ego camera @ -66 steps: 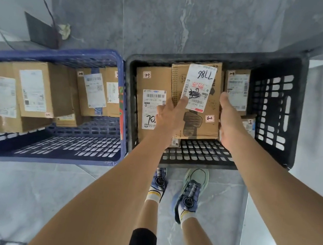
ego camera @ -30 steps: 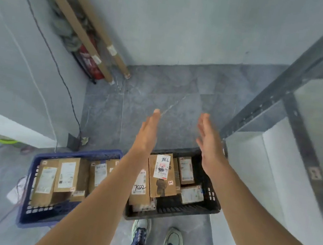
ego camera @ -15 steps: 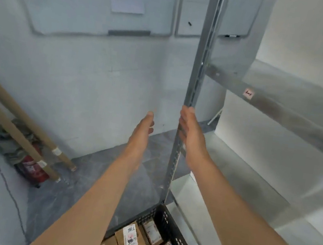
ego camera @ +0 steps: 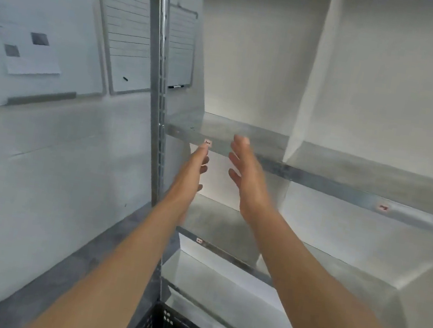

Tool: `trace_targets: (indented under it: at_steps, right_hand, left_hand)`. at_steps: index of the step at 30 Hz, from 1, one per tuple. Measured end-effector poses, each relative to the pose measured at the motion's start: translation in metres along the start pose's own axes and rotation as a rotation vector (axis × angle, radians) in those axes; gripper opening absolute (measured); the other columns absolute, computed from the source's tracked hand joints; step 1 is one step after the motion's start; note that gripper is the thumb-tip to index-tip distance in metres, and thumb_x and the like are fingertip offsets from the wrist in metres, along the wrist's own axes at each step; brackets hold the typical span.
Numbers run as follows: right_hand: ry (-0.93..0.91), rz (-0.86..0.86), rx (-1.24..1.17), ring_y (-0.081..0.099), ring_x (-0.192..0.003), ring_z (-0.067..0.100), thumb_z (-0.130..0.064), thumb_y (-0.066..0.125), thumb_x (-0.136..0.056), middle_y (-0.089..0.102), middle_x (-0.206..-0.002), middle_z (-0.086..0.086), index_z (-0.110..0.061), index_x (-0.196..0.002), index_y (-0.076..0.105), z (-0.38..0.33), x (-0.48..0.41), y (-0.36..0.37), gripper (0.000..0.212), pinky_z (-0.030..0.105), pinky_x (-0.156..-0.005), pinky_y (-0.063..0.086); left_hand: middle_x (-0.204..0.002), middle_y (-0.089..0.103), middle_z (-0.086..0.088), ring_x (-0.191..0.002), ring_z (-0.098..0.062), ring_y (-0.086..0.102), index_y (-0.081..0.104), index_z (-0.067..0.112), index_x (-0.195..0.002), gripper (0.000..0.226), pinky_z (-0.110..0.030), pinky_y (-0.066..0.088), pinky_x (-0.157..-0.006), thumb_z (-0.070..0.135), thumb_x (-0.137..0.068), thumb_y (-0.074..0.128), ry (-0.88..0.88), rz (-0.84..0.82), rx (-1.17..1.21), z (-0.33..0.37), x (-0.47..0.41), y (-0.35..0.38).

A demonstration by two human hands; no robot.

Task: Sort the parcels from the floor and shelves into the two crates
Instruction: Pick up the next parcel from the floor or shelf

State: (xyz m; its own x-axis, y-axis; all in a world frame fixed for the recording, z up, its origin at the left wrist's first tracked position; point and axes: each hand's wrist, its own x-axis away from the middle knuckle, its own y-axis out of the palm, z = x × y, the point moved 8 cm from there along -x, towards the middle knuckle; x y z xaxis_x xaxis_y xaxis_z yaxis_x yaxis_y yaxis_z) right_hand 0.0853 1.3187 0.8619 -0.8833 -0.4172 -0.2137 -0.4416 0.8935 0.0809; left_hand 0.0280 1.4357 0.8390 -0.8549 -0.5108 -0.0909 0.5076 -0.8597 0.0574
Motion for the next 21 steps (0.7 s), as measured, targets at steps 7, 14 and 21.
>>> trace_targets:
  at_steps: [7, 14, 21]
  right_hand:
    - [-0.067, 0.265, 0.000, 0.051, -0.139, 0.005, -0.062, 0.042, -0.106, 0.055, -0.146, -0.018, -0.039, -0.143, 0.055, -0.051, 0.042, -0.121, 0.045, 0.044, -0.125, 0.034]
    - [-0.118, 0.487, 0.026, 0.051, -0.140, 0.009, -0.065, 0.044, -0.104, 0.054, -0.149, -0.015, -0.035, -0.151, 0.051, -0.090, 0.109, -0.246, 0.056, 0.041, -0.120, 0.037]
    - [-0.133, 0.700, 0.057, 0.050, -0.141, 0.009, -0.062, 0.043, -0.106, 0.054, -0.147, -0.012, -0.030, -0.154, 0.049, -0.108, 0.209, -0.370, 0.058, 0.044, -0.124, 0.035]
  left_hand:
    - [-0.130, 0.063, 0.009, -0.123, -0.009, 0.057, 0.062, 0.029, -0.131, 0.048, -0.049, 0.043, -0.109, 0.060, -0.103, 0.038, 0.035, -0.239, 0.056, 0.028, 0.029, 0.117]
    - [-0.131, 0.064, 0.010, -0.122, -0.009, 0.058, 0.061, 0.028, -0.134, 0.054, -0.045, 0.044, -0.106, 0.064, -0.102, 0.036, 0.052, -0.476, 0.073, 0.044, 0.082, 0.254]
    - [-0.129, 0.065, 0.010, -0.120, -0.008, 0.059, 0.063, 0.031, -0.131, 0.054, -0.045, 0.047, -0.103, 0.066, -0.101, 0.037, 0.020, -0.707, 0.087, 0.034, 0.165, 0.387]
